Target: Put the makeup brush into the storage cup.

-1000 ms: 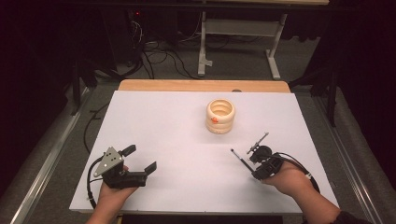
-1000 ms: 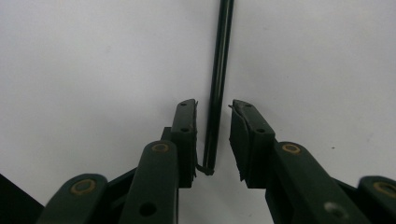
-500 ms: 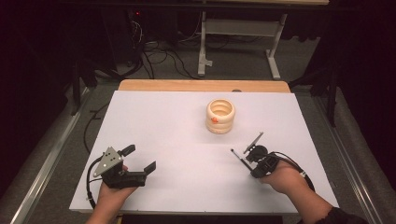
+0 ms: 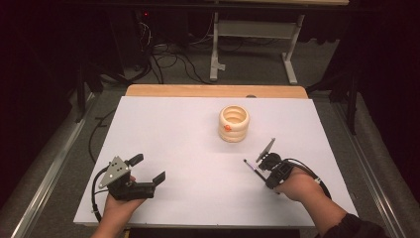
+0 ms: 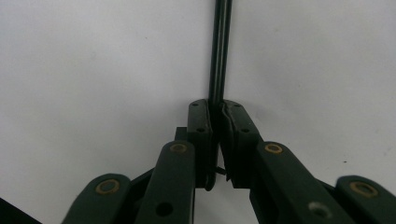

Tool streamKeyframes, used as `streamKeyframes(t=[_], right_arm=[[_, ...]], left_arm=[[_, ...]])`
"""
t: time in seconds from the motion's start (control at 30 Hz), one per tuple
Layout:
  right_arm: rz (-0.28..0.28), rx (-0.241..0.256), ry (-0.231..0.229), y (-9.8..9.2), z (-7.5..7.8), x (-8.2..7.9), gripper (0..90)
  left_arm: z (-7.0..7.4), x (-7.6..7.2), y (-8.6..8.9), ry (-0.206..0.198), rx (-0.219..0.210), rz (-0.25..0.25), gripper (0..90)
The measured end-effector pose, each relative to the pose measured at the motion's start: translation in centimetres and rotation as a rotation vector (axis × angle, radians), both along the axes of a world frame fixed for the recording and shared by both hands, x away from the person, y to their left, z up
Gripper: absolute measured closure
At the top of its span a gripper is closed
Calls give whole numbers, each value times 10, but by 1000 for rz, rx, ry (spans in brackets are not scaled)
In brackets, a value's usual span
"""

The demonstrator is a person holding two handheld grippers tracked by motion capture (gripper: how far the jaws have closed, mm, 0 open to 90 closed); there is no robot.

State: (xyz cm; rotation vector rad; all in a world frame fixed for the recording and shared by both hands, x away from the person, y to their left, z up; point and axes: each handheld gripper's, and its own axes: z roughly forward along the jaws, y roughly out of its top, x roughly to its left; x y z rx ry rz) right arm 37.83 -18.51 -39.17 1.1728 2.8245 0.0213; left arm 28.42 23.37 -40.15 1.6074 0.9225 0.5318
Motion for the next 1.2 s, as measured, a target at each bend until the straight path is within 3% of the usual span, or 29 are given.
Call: streamKeyframes(t=[0.13, 0.23, 0.3, 0.37, 0.77, 1.2], right_arm=[[-26, 17, 7, -1, 0, 0, 862], [-14, 29, 0, -3, 0, 0, 864], [-48, 28, 13, -2, 2, -3, 864], [-11, 36, -6, -4, 1, -1, 864], [-34, 65, -46, -13, 18, 1, 865], [-94, 37, -83, -42, 25, 8, 865]], left_arm=[[0, 0, 1, 1, 0, 1, 7], [0, 0, 1, -1, -3, 3, 7], [1, 0, 1, -1, 1, 3, 7], [1, 0, 2, -1, -1, 6, 7], [1, 0, 2, -4, -4, 8, 7], [1, 0, 2, -3, -7, 8, 7]])
